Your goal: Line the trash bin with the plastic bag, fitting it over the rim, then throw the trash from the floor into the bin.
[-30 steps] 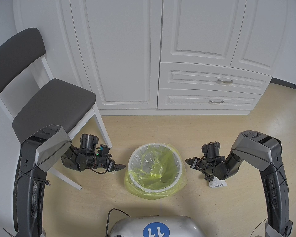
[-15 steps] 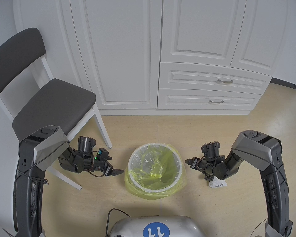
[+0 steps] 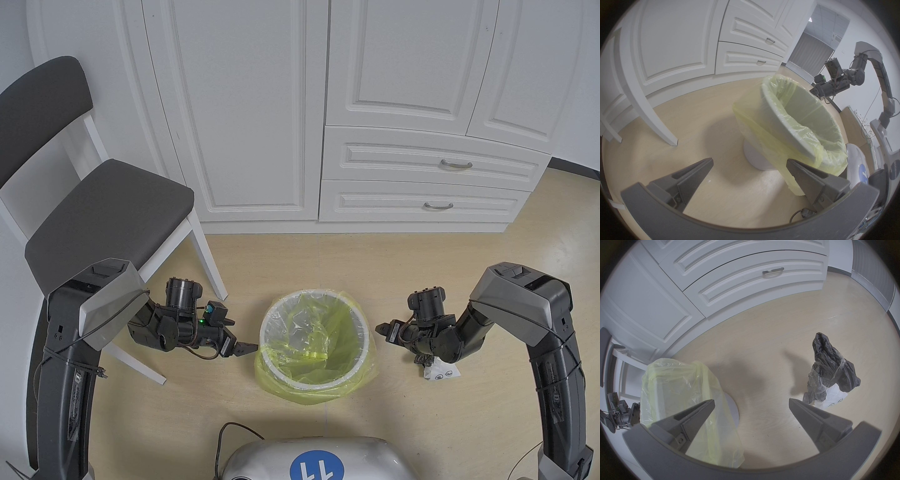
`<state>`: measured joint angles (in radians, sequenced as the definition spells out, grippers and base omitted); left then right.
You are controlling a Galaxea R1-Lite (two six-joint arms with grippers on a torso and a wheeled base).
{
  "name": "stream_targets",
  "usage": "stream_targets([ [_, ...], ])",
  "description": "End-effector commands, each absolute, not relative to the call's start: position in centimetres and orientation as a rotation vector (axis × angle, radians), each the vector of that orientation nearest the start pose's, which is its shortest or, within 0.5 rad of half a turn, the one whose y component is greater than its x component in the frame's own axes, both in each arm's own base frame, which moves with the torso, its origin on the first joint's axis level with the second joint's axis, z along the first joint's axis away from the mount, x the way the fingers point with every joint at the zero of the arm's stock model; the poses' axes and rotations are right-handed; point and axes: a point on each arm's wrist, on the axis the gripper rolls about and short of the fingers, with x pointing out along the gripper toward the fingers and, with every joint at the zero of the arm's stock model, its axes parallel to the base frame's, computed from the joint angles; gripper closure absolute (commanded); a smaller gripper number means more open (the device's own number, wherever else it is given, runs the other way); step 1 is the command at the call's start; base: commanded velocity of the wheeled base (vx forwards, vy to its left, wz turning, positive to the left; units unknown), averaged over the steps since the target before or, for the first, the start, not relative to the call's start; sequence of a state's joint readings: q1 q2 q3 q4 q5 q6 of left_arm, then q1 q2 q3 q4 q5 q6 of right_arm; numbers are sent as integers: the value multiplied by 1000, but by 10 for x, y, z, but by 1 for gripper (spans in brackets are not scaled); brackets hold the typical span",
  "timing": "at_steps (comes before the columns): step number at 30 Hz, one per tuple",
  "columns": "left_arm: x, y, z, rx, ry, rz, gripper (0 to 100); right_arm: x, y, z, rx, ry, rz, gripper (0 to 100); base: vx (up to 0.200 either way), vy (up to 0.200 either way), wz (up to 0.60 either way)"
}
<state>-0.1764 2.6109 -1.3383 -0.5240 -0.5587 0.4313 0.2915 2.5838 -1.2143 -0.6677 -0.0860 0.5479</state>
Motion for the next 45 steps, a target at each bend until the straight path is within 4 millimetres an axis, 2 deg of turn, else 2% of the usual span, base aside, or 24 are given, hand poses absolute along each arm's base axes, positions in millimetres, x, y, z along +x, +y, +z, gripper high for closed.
stream_targets([
  [1, 443, -96, -60, 239, 607, -836, 0, 424, 126, -63, 388, 721, 4, 0, 0, 0, 0],
  [5, 435, -95, -45, 243, 601, -841, 0, 423, 126, -63, 386, 722, 6, 0, 0, 0, 0],
  [10, 429, -103, -41, 251, 609, -856, 0, 423, 126, -63, 388, 722, 6, 0, 0, 0, 0],
  [16, 422, -95, -34, 260, 639, -856, 0, 423, 126, -63, 386, 722, 6, 0, 0, 0, 0],
  [24, 415, -96, -37, 324, 678, -905, 0, 422, 126, -63, 385, 724, 5, 0, 0, 0, 0],
  [30, 421, -101, -51, 325, 687, -908, 0, 423, 126, -63, 386, 723, 6, 0, 0, 0, 0],
  [36, 423, -102, -48, 311, 682, -902, 0, 423, 126, -63, 377, 723, 9, 0, 0, 0, 0],
  [40, 426, -114, -43, 240, 693, -885, 0, 423, 126, -63, 374, 723, 10, 0, 0, 0, 0],
  [45, 428, -117, -44, 204, 703, -865, 0, 423, 126, -63, 374, 723, 10, 0, 0, 0, 0],
])
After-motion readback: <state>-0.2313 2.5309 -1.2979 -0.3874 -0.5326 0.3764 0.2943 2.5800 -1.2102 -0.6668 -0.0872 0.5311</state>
